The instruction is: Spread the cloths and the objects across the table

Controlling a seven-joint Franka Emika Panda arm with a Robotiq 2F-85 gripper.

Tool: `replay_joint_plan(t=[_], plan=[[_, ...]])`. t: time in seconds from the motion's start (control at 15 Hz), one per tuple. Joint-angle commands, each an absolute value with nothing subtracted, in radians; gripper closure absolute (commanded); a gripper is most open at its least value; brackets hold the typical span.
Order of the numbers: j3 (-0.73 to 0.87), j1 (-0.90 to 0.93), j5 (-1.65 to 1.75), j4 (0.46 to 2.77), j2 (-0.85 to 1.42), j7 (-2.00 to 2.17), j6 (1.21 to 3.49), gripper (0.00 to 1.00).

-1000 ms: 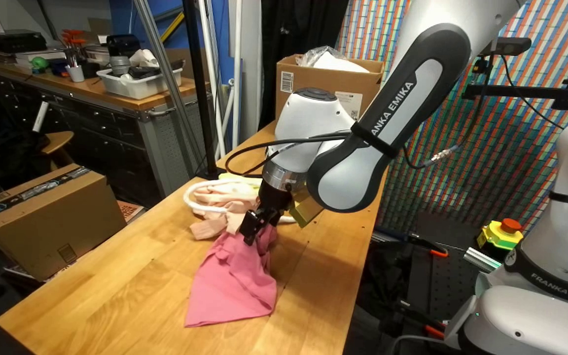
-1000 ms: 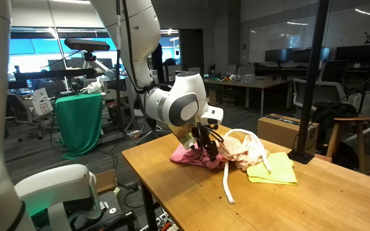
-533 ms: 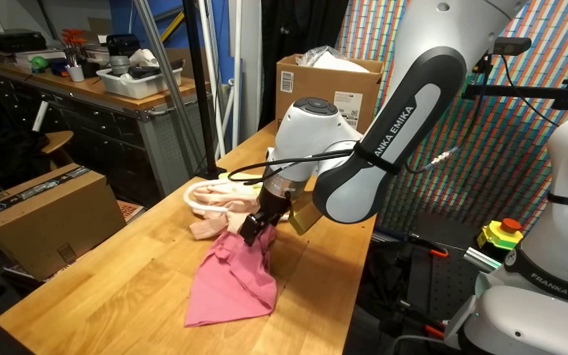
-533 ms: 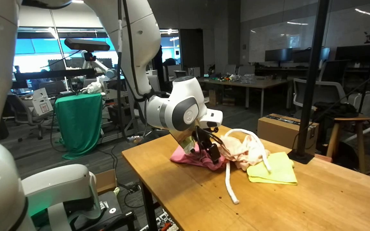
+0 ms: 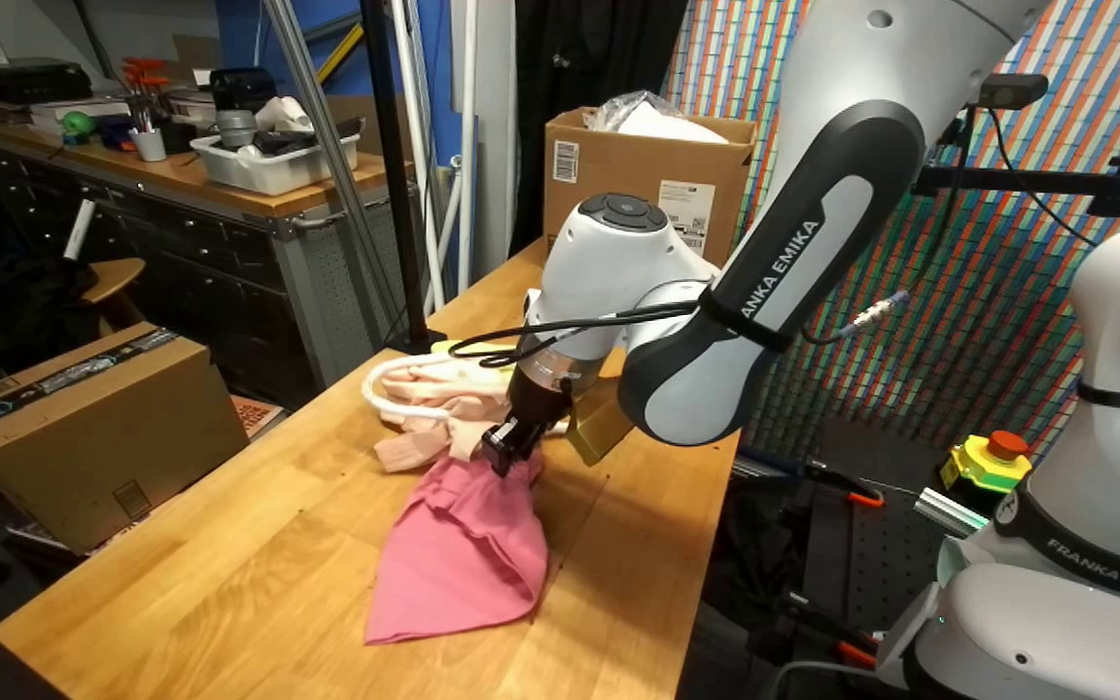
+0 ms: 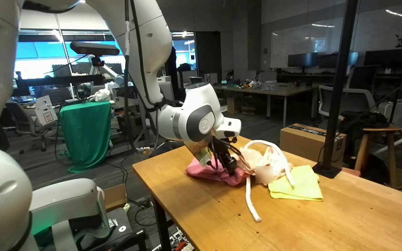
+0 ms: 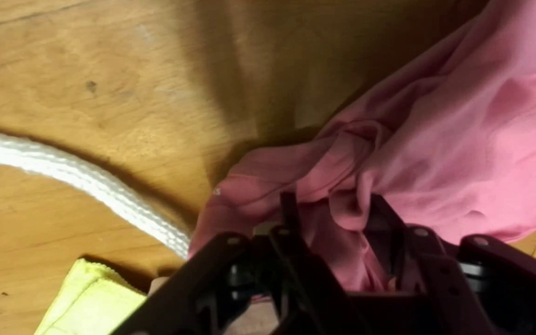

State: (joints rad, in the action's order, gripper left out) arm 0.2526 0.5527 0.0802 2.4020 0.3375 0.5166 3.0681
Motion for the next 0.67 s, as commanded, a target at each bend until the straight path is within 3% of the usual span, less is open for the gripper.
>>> replay_joint_plan(t=[0.0, 0.27, 0.33, 0.6], plan=[[0.294, 0.590, 0.094, 2.400, 0.344, 0.543, 3.104, 0.88], [0.299, 0.589, 0.085, 2.400, 0.343, 0.542, 3.106, 0.98], [0.301, 0.588, 0.085, 2.400, 0.344, 0.543, 3.107, 0.92], [0.366, 0.619, 0.106, 2.422, 0.305, 0.557, 3.157, 0.91]])
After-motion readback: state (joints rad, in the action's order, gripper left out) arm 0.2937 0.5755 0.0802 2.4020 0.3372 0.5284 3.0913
